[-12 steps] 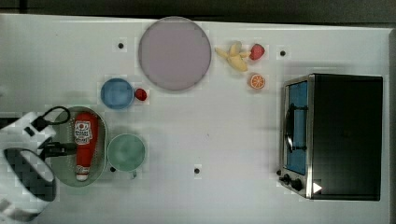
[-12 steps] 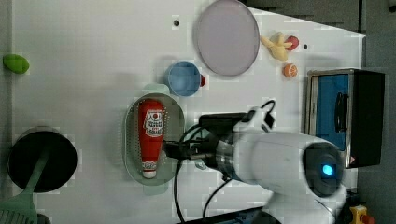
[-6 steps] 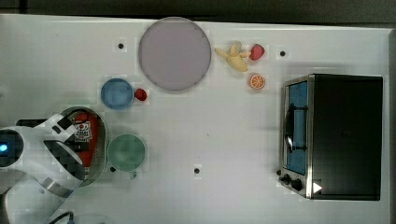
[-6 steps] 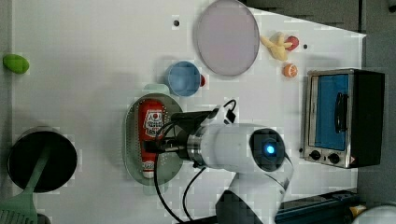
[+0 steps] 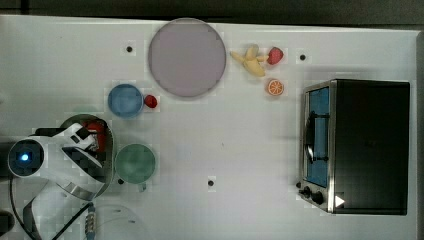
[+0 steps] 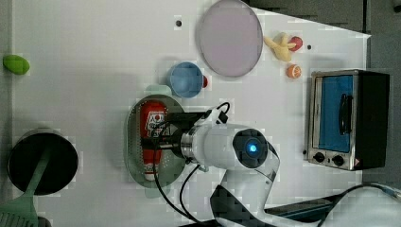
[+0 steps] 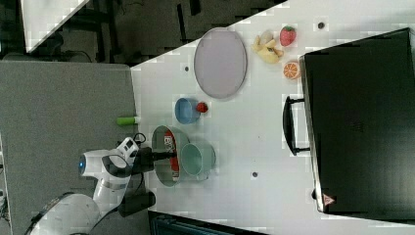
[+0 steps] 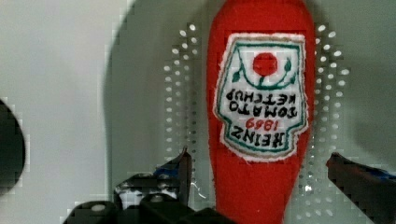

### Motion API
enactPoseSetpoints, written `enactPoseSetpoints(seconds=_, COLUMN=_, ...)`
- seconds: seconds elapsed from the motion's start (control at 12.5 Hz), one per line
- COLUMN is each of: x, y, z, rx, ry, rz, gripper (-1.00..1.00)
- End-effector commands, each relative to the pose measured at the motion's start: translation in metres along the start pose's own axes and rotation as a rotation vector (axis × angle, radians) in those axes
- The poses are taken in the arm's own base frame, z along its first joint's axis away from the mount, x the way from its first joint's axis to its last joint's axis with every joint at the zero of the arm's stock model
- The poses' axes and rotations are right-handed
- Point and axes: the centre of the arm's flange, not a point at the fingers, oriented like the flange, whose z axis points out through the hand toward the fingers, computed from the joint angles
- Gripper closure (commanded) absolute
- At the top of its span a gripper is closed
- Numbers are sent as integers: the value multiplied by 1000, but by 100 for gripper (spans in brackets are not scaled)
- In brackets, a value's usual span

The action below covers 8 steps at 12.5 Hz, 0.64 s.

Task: Pick ketchup from strainer and place it on the table

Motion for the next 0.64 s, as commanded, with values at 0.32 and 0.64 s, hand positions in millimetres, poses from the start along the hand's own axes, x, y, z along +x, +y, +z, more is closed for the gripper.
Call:
enactPoseSetpoints(seconds=0.32, x=3, y=-4, z=20, rx=19, ry=32, rz=51, gripper=-68)
enactPoseSetpoints(seconds=0.64, x=4, y=-6, z=13, rx=14, ry=46, rz=44, gripper=-13)
